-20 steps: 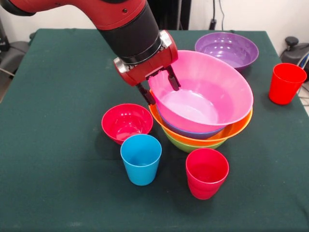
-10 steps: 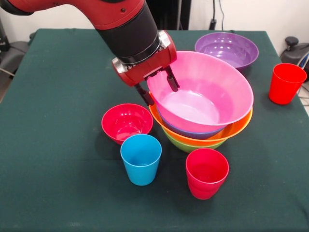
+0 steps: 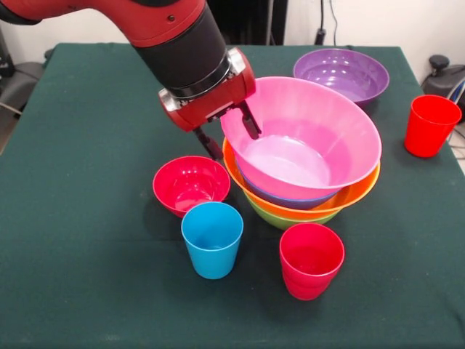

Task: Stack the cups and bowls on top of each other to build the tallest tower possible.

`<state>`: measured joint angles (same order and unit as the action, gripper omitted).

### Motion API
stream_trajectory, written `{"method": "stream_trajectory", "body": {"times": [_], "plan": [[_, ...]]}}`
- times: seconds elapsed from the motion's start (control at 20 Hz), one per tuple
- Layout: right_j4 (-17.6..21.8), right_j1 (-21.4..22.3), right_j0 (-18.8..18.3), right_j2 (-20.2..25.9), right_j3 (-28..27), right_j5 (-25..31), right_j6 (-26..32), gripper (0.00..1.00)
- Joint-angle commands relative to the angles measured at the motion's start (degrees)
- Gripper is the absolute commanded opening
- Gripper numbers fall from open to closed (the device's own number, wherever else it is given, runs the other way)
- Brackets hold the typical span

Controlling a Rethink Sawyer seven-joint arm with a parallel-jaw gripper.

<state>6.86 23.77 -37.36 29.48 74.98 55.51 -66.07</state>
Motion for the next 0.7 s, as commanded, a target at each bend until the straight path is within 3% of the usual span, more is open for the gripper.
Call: {"method": "stream_trajectory", "body": {"times": [0.05, 0.7], "plan": [[3.6, -4.9, -1.0, 1.8, -0.9, -5.0, 4.0, 1.0], [4.7, -6.7, -1.2, 2.2, -2.3, -6.1, 4.9, 1.0]]}}
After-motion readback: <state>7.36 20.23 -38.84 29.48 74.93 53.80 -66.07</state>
